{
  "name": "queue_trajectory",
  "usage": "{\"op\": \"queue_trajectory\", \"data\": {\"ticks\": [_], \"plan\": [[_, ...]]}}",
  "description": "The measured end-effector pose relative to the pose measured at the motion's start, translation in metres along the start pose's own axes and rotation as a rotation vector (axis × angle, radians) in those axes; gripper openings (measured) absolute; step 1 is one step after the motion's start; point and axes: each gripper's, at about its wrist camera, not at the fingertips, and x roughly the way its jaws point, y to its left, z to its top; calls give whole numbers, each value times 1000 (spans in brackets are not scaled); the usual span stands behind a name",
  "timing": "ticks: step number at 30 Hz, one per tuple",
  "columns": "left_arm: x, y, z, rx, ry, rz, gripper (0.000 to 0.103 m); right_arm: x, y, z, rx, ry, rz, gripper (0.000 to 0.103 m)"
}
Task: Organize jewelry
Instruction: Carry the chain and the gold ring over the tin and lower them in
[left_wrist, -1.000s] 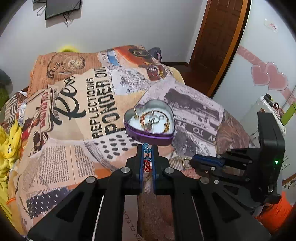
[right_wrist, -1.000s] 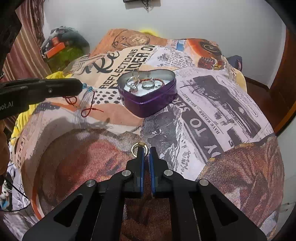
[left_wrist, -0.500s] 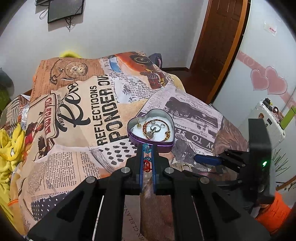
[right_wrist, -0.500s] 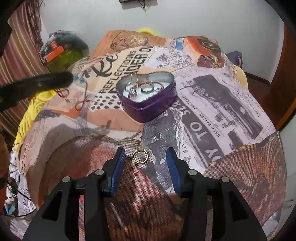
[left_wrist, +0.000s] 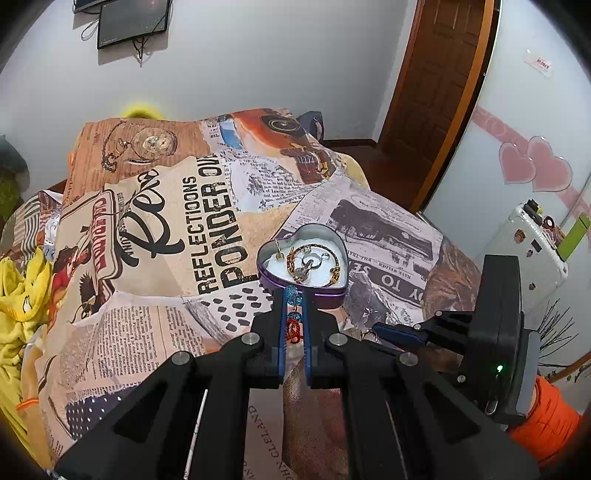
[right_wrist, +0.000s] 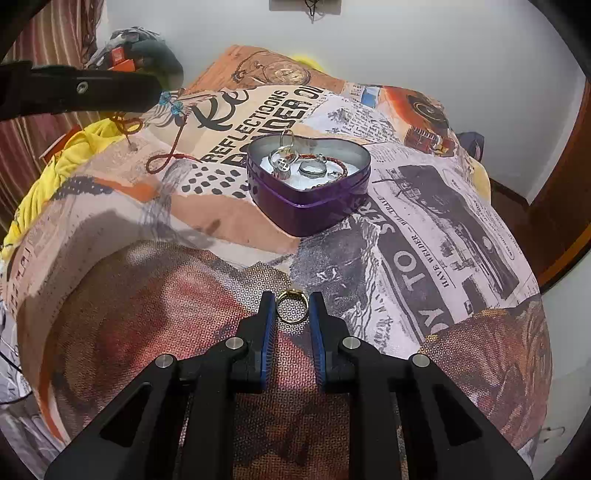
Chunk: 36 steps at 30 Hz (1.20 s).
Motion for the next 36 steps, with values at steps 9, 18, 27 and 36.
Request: {"op": "queue_trajectory", "data": {"ticks": [9, 18, 27, 36], "plan": [[-6, 1, 15, -3, -36, -5, 6, -23, -11, 16, 57, -75, 27, 16], [1, 3, 34, -4, -56, -9, 6, -37, -20, 42, 80, -160, 27, 17], [22, 2, 48, 7, -50, -16, 6, -33, -29, 64, 100, -199, 42, 17], [53, 8, 53, 3, -2, -24, 6, -17, -32, 70, 100, -180, 63, 17]]}}
